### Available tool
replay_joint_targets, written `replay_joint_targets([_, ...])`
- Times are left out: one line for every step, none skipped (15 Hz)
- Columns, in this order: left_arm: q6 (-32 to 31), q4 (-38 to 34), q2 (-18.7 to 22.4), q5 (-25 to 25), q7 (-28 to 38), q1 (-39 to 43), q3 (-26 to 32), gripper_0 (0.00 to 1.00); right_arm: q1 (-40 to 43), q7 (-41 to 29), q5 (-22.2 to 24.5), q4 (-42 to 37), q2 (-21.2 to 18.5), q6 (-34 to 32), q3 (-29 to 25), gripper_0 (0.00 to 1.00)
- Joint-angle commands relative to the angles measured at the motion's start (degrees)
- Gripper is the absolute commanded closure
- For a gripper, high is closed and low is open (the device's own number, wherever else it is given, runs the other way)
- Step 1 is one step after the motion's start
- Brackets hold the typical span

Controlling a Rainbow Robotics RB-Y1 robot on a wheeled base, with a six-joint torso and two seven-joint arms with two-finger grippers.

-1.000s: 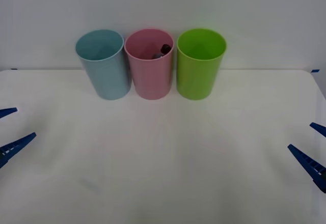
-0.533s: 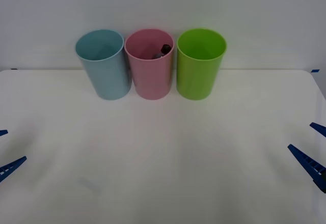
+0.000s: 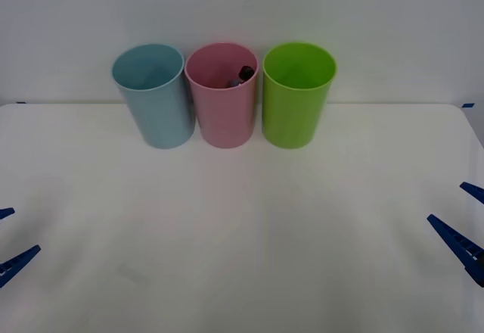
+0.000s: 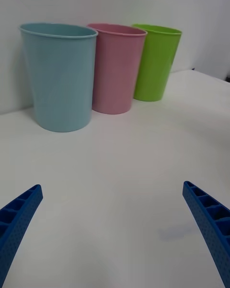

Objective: Grasp the object on the table and drop it into the matching bin: aluminum can to the light blue bin, PET bottle to the pink bin.

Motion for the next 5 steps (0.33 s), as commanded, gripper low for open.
replay_joint_targets([-0.08, 0.0, -2.18, 0.11, -0.14, -0.69, -0.02, 0.0, 0.0, 0.0, 0.0, 0.0, 0.0, 0.0, 0.0, 0.0])
replay_joint_targets([-0.35, 0.0, -2.18, 0.02, -0.23, -0.77, -0.02, 0.0, 0.0, 0.0, 0.0, 0.0, 0.0, 0.0, 0.0, 0.0])
replay_joint_targets([-0.35, 0.0, -2.18, 0.02, -0.23, -0.77, 0.07, 0.0, 0.0, 0.0, 0.0, 0.0, 0.0, 0.0, 0.0, 0.0])
replay_joint_targets([-0.35, 0.0, -2.18, 0.02, -0.14, -0.77, -0.02, 0.0, 0.0, 0.0, 0.0, 0.0, 0.0, 0.0, 0.0, 0.0])
replay_joint_targets([-0.35, 0.0, -2.27, 0.02, 0.04, -0.86, -0.02, 0.0, 0.0, 0.0, 0.0, 0.0, 0.0, 0.0, 0.0, 0.0])
